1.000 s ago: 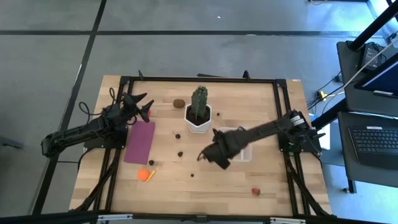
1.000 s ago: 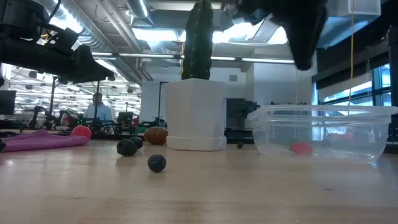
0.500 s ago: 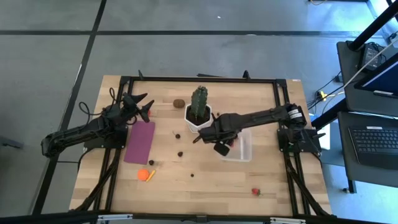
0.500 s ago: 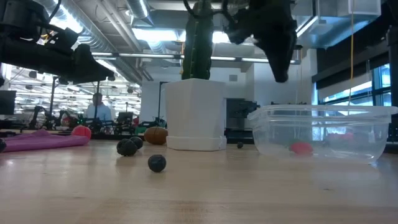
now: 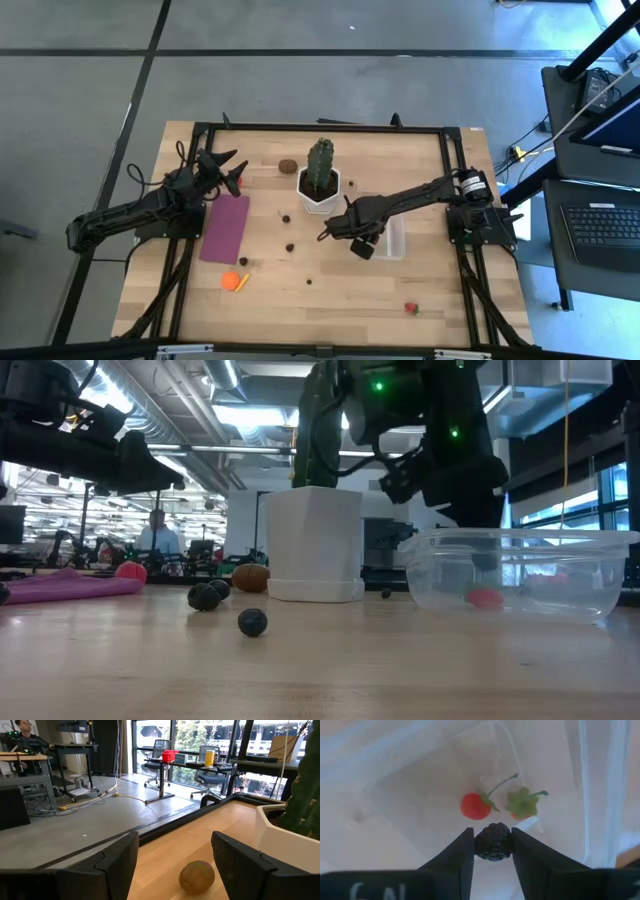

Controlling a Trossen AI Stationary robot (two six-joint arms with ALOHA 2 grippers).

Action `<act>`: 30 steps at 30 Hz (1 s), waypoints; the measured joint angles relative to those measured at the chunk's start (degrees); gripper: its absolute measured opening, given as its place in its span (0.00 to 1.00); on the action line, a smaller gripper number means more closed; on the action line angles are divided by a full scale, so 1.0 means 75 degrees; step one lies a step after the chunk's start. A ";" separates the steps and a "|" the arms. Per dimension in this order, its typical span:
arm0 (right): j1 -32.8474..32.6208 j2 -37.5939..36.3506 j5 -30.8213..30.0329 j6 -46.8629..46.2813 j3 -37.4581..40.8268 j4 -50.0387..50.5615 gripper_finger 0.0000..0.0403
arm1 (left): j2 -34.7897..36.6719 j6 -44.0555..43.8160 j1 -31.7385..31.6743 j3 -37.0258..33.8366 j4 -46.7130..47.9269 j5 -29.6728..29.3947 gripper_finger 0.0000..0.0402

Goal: Pick and placing Produce into tupperware
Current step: Put the blackberry into the transparent bin, then put the strawberry into the transparent bin

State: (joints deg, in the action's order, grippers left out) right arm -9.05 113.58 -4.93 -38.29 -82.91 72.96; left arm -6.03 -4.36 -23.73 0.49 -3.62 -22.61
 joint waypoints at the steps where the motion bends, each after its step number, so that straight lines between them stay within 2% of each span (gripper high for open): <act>1: -0.0001 0.0000 0.0003 -0.0009 0.0000 -0.0010 0.32 | -0.0001 0.0000 0.0000 0.0000 0.0000 0.0000 0.61; 10: -0.0062 0.0000 0.0006 0.0133 -0.0009 0.0002 0.40 | 0.0000 0.0000 0.0000 0.0000 0.0000 0.0000 0.61; 19: -0.0092 0.0000 0.0031 -0.0153 -0.0175 0.0270 0.63 | 0.0000 0.0002 0.0000 -0.0003 0.0000 -0.0003 0.61; 24: -0.0482 -0.0096 -0.0214 -0.1105 -0.0901 0.1332 0.70 | -0.0002 0.0003 0.0000 0.0000 0.0000 -0.0003 0.61; 30: -0.1628 -0.0451 -0.0381 -0.2973 -0.1410 0.1704 0.70 | -0.0002 0.0003 0.0000 0.0000 0.0000 -0.0003 0.61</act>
State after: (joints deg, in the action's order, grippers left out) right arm -21.27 110.20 -7.79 -60.59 -93.49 85.74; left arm -6.04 -4.34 -23.73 0.49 -3.62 -22.63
